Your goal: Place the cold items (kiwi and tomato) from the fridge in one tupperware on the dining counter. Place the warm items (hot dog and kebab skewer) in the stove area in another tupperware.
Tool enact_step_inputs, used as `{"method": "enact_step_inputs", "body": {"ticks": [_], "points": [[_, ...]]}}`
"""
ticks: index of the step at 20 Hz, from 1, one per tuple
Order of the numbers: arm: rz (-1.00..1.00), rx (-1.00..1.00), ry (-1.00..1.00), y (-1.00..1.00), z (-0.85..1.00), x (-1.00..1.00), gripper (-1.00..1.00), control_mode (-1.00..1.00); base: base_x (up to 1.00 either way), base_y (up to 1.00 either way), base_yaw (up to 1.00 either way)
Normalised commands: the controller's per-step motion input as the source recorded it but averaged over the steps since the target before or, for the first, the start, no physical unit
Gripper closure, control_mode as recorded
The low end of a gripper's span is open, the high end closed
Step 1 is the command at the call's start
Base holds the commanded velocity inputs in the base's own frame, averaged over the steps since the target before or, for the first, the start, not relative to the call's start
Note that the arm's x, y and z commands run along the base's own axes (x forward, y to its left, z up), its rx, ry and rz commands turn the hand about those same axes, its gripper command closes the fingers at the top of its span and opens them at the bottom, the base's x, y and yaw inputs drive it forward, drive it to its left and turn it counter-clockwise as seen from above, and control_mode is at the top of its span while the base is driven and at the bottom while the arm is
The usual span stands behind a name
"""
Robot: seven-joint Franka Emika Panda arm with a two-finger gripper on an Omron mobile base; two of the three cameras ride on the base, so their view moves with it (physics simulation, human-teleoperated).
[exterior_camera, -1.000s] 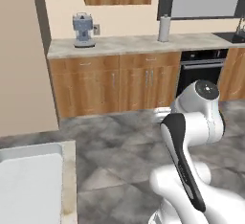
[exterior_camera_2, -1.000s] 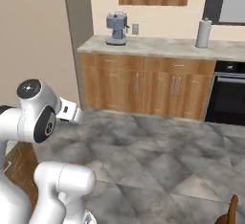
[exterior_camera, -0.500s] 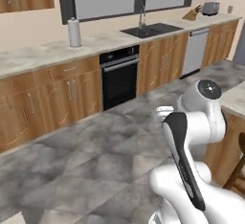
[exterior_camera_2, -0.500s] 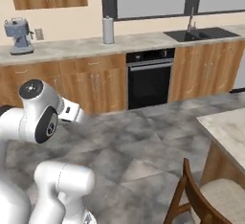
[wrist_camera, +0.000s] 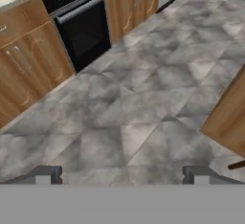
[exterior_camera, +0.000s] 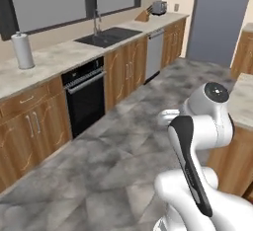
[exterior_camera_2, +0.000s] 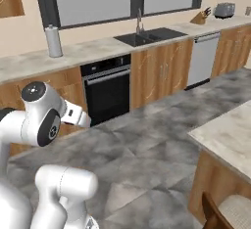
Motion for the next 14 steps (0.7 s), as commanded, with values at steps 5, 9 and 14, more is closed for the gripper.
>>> {"method": "enact_step_inputs", "body": {"ticks": [5,9,14], "points": [[0.0,0.0,0.0,0.0,0.0,0.0,-1.0,1.0,0.97,0.52,-0.6],[0.0,0.0,0.0,0.0,0.0,0.0,-1.0,1.0,0.92,0.52,-0.62],[0.0,0.0,0.0,0.0,0.0,0.0,-1.0,1.0,0.95,0.55,-0.6]]}}
